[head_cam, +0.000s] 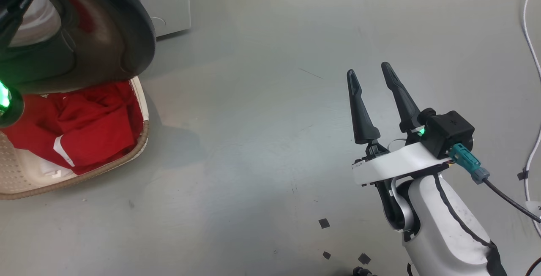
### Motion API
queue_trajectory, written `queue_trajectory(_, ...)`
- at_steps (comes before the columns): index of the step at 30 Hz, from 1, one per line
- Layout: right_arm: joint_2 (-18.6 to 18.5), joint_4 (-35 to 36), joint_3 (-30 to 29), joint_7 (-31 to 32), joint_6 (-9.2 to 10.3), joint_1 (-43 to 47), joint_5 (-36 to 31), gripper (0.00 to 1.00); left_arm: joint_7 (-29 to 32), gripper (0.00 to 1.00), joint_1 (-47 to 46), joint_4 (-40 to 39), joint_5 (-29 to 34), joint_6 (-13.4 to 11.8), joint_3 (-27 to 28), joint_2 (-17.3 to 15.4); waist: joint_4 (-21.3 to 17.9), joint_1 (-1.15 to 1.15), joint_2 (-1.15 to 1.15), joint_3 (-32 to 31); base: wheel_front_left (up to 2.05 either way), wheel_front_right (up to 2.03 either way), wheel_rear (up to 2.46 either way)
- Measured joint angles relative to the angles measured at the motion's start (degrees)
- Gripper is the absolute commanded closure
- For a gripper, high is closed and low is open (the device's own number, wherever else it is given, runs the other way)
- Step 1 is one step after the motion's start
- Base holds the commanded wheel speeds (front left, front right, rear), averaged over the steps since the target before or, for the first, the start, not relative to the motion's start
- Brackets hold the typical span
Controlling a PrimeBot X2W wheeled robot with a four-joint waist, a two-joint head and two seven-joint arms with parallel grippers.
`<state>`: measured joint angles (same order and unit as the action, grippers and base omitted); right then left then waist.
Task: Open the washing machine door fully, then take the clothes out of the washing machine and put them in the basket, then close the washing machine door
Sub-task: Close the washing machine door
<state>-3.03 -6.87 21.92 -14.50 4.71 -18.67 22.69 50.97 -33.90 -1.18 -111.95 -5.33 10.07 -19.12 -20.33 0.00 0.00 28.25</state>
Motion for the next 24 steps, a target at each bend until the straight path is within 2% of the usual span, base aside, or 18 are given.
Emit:
queue_trajectory(14,0.14,-0.34,1.27,0.0,0.54,-0.15,0.79,0.0,-6.54,1.0,-8.37,9.01,0.55,-0.69,1.48,1.31,-1.93,0.0,0.0,-0.64,0.0,0.0,0.0)
queue_trajectory(24,0.15,-0.34,-0.21,0.0,1.07,-0.2,0.78,0.0,-6.93,1.0,-10.5,11.98,0.59,-0.73,0.6,2.27,-1.15,0.0,0.0,-0.64,0.0,0.0,0.0)
